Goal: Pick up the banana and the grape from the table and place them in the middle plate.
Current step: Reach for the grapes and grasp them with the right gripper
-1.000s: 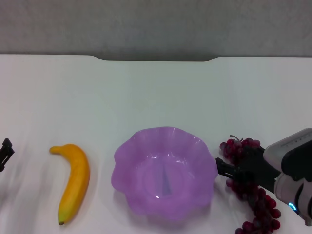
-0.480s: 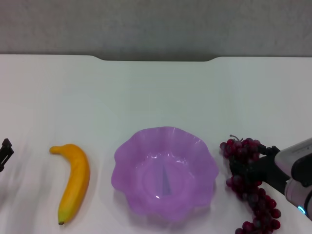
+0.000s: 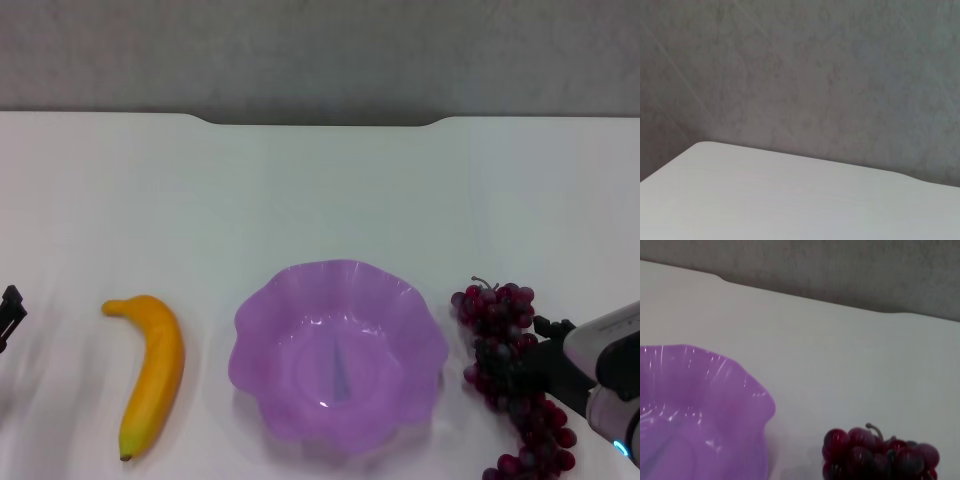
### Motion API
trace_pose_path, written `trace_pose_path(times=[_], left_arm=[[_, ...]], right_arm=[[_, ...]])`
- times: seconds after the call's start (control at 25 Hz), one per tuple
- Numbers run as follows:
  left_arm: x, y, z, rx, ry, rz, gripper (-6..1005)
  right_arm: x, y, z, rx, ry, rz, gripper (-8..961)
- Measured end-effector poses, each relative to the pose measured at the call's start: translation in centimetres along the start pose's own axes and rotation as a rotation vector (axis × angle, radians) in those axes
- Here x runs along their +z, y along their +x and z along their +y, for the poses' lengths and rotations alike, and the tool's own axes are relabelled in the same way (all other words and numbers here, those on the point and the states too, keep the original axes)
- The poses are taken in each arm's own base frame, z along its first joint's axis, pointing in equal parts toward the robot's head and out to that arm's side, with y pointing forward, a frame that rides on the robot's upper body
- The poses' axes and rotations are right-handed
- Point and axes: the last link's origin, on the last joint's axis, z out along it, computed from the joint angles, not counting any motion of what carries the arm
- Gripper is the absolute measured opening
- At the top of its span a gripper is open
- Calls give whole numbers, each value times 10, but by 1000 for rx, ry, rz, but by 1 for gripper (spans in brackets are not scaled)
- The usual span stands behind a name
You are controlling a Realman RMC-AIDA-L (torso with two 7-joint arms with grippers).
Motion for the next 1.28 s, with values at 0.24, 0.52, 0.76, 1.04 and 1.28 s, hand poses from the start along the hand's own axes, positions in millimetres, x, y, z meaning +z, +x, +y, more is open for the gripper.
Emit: trace_pose_path(times=[0.24,0.52,0.76,1.04,1.28], left_arm=[[0,0,0,0,0,0,908],[0,0,0,0,0,0,907],[1,0,0,0,-1,1,908],[1,1,1,0,-2,1,907],[1,1,1,-2,-3,4,907]], right_arm=[[2,5,2,-5,-6,18,890],[4,10,1,-11,-6,35,890],[4,13,0,-11,-3,43,890],[5,13,0,-12,1,40,890],[5,11,0,-15,-1,34,750]])
